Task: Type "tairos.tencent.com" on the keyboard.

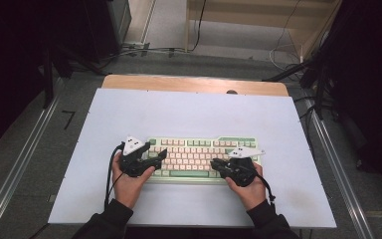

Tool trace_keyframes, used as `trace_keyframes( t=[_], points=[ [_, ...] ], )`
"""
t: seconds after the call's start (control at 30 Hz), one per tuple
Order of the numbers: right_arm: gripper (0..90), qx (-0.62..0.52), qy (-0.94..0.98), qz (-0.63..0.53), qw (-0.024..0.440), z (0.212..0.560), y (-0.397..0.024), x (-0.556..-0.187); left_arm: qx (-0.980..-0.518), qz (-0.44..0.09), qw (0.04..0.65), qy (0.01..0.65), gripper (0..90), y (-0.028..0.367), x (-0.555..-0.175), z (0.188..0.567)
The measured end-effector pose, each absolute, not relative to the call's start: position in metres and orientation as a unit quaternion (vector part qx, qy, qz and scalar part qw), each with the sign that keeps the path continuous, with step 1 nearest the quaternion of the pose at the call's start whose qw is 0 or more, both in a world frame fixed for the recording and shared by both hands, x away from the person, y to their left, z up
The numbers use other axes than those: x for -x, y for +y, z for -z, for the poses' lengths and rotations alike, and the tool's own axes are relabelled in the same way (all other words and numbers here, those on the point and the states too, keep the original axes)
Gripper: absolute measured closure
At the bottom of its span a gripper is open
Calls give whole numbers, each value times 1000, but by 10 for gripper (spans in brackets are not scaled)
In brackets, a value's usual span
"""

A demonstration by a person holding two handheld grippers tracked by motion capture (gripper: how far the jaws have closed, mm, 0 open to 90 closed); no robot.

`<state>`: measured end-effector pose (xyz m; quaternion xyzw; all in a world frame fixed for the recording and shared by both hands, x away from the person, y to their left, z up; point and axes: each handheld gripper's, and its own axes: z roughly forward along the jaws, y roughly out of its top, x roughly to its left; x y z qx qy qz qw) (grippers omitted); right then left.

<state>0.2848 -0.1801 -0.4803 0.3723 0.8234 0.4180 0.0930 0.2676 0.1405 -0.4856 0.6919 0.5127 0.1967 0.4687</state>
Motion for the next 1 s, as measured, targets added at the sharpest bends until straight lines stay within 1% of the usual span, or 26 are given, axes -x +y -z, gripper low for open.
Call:
trace_keyframes(
  t=[0.17, 0.27, 0.37, 0.47, 0.67, 0.87, 1.0],
  points=[
    [580, -387, 807, -434, 98, 475, -187, -287, -692, -196, 469, 512, 307, 140, -267, 486],
    [506, -394, 802, -436, 106, 474, -190, -288, -693, -196, 468, 513, 307, 140, -267, 486],
    [441, -400, 798, -437, 112, 473, -191, -289, -693, -196, 468, 513, 308, 140, -268, 486],
    [404, -403, 796, -437, 116, 473, -192, -290, -694, -195, 468, 512, 308, 140, -267, 486],
    [378, -406, 793, -439, 116, 472, -192, -290, -695, -194, 467, 511, 308, 140, -267, 485],
    [378, -409, 791, -440, 116, 471, -194, -290, -694, -194, 469, 510, 313, 138, -267, 485],
    [382, -409, 791, -439, 117, 470, -194, -290, -696, -190, 476, 503, 393, 134, -267, 482]
  ],
)
